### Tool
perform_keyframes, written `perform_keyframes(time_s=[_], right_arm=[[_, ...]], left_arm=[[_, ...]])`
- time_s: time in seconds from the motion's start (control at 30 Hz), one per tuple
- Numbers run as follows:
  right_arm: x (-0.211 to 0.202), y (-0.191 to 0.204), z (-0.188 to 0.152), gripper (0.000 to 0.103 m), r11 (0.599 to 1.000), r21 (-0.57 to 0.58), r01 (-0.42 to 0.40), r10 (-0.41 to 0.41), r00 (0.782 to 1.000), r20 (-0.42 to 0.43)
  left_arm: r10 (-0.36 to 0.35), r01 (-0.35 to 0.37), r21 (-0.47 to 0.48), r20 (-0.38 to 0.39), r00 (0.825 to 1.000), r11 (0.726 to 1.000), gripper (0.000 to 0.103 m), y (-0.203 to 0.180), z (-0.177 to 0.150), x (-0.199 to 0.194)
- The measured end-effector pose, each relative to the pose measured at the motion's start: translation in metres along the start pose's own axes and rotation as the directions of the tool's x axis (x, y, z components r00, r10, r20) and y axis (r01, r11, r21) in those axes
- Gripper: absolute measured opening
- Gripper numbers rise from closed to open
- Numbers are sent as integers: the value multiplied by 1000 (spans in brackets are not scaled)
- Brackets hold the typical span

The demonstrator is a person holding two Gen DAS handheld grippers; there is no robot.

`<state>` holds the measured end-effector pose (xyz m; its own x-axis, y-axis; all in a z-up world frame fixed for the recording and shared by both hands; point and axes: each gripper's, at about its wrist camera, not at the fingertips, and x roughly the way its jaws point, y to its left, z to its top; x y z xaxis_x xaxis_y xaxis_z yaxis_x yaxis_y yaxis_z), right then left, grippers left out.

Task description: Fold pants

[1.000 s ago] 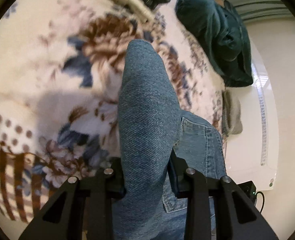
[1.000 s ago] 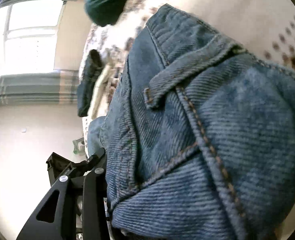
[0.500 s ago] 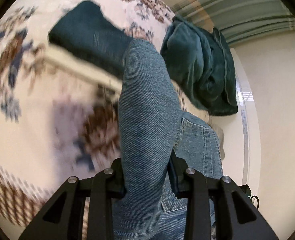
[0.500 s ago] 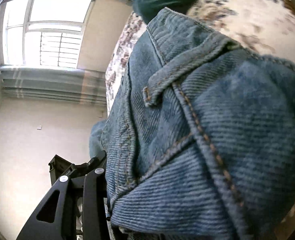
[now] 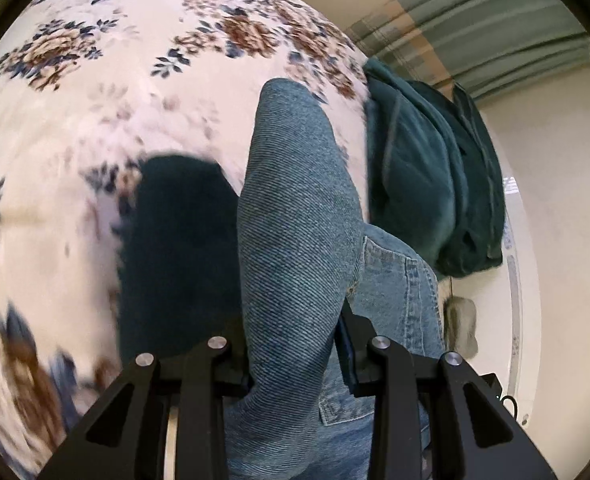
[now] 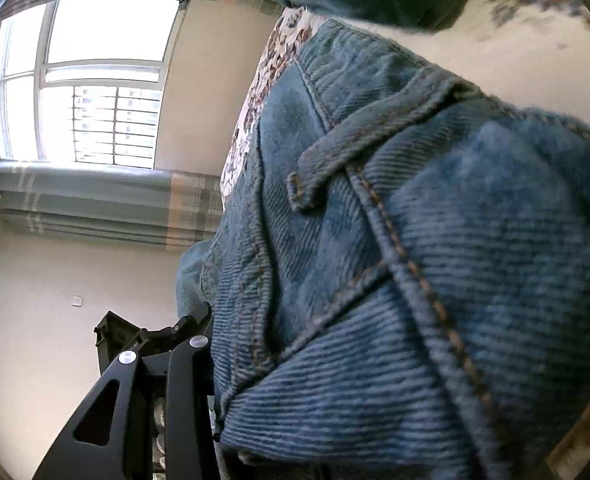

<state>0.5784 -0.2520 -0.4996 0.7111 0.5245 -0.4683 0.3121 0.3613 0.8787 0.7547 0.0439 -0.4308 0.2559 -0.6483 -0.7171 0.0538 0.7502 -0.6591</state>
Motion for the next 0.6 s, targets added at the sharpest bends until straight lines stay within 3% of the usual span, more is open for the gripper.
perform_keyframes(time_s=[0.17, 0.27, 0.43, 0.47, 0.5, 0.6], right_arm=[[83, -18, 1, 45, 999, -5, 54, -54, 999, -9], [102, -24, 3, 52, 996, -4, 92, -92, 995, -37], [90, -29, 10, 66, 994, 6, 109, -108, 985, -135], [84, -28, 10, 74, 992, 1, 125, -124, 982, -142], [68, -28, 9, 83, 989, -10, 148, -148, 980, -133], [34, -33, 17, 86, 971, -38, 234, -237, 967, -88]], left_arm=[[43, -43, 3, -57, 997, 999, 29, 53, 30, 33], [46, -46, 2, -77, 996, 999, 30, 70, 30, 44], [46, -47, -6, -79, 996, 999, 34, 71, 27, 40], [59, -60, -5, -73, 996, 998, 35, 68, 25, 38], [69, -69, -5, -68, 995, 998, 36, 67, 26, 36], [109, -109, 0, -58, 992, 994, 37, 63, 23, 32]])
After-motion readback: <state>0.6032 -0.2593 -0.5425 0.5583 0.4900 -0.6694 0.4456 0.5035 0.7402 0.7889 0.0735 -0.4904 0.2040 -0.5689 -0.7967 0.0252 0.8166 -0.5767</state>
